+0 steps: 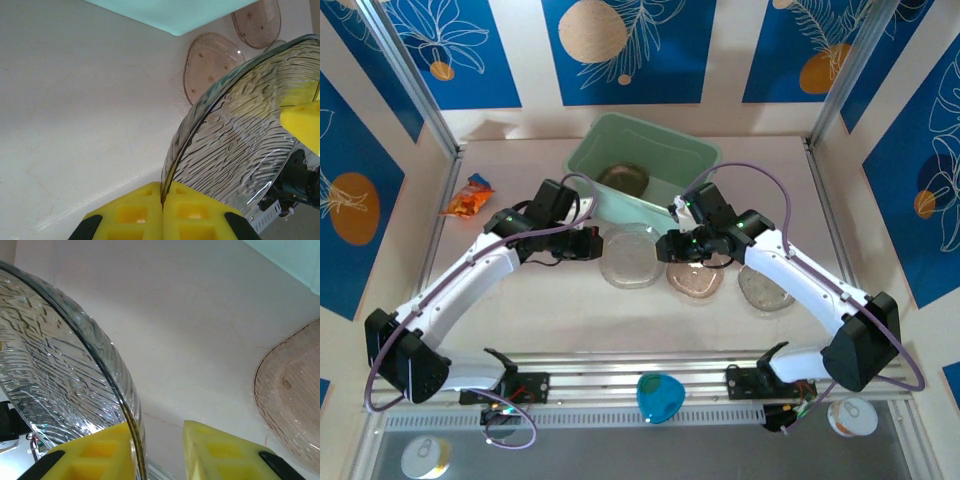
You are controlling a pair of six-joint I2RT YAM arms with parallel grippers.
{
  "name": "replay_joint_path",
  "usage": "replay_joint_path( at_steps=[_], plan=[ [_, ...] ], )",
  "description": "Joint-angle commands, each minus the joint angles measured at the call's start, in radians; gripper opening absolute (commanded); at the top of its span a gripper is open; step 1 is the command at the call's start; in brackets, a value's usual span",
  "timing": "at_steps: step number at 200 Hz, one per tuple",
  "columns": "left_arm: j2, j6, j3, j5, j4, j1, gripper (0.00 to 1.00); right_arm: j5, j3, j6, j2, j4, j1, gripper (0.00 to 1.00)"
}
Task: Place the plates into the plastic bin on the countertop
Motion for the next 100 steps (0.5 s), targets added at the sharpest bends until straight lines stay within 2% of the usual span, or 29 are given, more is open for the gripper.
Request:
replay_joint_path(
  at_steps=[1,68,100],
  plan=[
    [0.003,0.021,0.037,0.003,-0.030,0.005,0.00,0.042,-0.018,0.000,-0.026,-0.030,0.004,0.27],
    [0.008,0.012,0.043,0.024,-0.015,0.004,0.01,0.023,-0.027,0.003,-0.024,-0.006,0.008,0.17],
    [0.007,0.015,0.046,0.020,-0.017,0.004,0.07,0.008,-0.028,0.001,-0.032,0.004,0.008,0.11]
  ],
)
